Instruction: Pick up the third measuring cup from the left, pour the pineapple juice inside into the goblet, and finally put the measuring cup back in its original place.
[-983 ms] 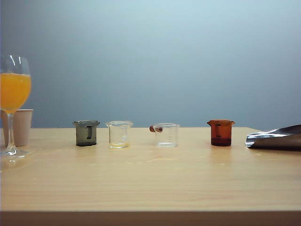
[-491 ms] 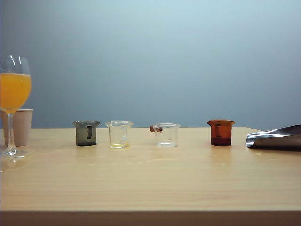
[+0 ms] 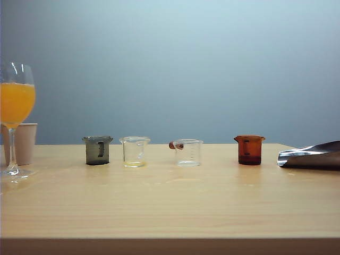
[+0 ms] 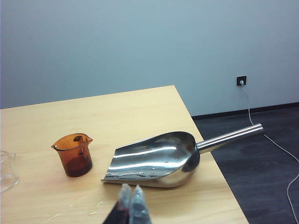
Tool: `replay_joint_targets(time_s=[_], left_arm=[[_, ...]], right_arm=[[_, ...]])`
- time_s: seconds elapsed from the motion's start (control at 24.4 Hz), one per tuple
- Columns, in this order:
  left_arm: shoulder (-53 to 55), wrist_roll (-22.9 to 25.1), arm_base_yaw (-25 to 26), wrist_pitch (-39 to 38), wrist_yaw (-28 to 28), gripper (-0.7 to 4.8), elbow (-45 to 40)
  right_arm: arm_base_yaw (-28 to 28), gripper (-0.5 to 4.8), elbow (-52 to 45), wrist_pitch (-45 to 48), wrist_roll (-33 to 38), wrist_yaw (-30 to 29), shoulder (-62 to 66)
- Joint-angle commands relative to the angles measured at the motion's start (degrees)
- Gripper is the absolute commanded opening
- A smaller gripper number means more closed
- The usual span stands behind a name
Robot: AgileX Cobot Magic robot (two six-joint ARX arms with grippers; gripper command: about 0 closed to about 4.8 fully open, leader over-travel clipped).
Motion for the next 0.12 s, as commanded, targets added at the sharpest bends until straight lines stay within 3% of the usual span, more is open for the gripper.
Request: replay_joint_targets(time_s=[0.04, 0.12], left_arm=[[0.0, -0.1, 0.0, 0.4, -0.2, -0.03, 0.1], [0.0, -0.1, 0.0, 0.4, -0.2, -0.03, 0.1]], right_arm=[[0.0, 0.09, -0.2, -0.1, -0.1, -0.4, 0.0], [0.0, 0.09, -0.2, -0.3, -0.1, -0.4, 0.0]])
